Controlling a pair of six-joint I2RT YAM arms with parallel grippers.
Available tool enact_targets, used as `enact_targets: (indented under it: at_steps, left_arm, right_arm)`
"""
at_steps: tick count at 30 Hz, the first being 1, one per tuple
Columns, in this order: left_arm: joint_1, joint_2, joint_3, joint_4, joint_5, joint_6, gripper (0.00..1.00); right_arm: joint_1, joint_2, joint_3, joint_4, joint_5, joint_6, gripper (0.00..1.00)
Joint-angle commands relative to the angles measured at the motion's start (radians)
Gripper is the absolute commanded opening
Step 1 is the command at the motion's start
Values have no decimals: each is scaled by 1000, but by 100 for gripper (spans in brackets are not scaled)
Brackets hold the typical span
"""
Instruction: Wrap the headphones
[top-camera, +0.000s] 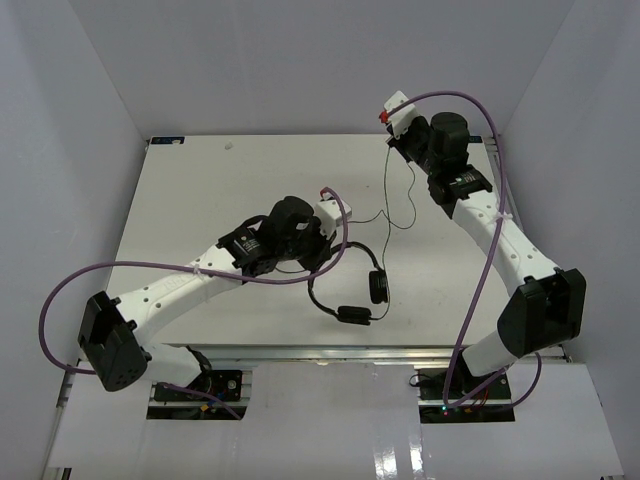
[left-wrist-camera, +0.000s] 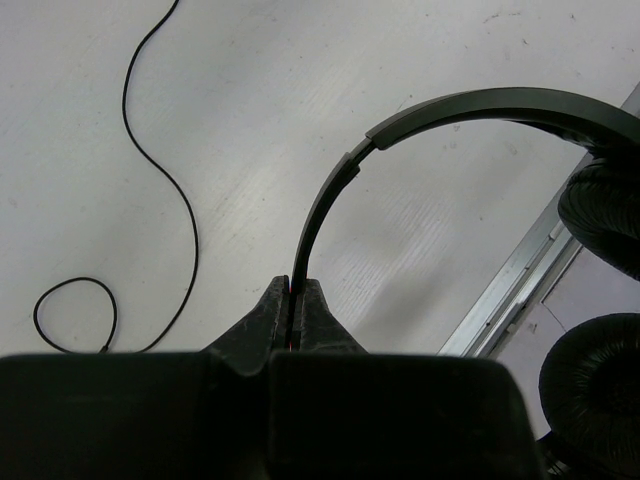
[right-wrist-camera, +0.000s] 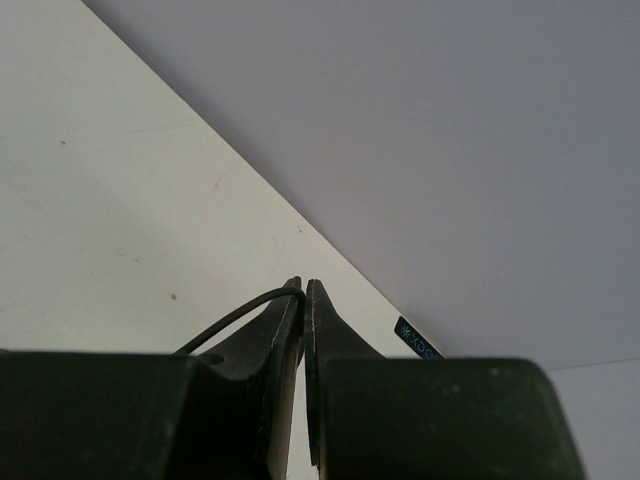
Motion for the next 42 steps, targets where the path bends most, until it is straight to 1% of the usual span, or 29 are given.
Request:
enact_targets:
  at_steps: [1,3,5,9,12,15,16,18,23,29,35,42]
  left_arm:
    - [-2,-44,-41,54,-65,-22,0]
    - [4,-50,-89,78,-117,-27,0]
    - [9,-36,-128,95,-132,-37,0]
    - [13,21,-138,121,-131,-49,0]
    - [12,50,-118,140,-131,-49,0]
    - [12,95,-78,156,-107,-41,0]
    - [12,113,-57,159,-74,-38,0]
    - [12,131,-32,159,-50,-38,0]
    - [10,149,6,162,8,-34,0]
    - [-2,163,33,158,58,-25,0]
    - [-21,140,45,158,83,-34,0]
    - [-35,21,21,146,95,-58,0]
  right_arm:
    - [-14,-73,38,88,-24,44,8]
    - [-15,-94,76,63,-39,63,8]
    - [-15,-105,143,13,-59,89,8]
    - [-15,-112,236,-78,-125,149,8]
    - [-14,-115,251,-92,-170,179,8]
    - [-8,-114,230,-86,-205,213,8]
    - [-6,-114,209,-75,-210,220,8]
    - [-3,-109,187,-61,-212,230,8]
    - [-3,-86,148,-18,-222,246,8]
    - [-3,-42,146,17,-217,253,8]
    - [-3,-11,118,52,-165,223,8]
    - [-14,15,70,65,-100,197,8]
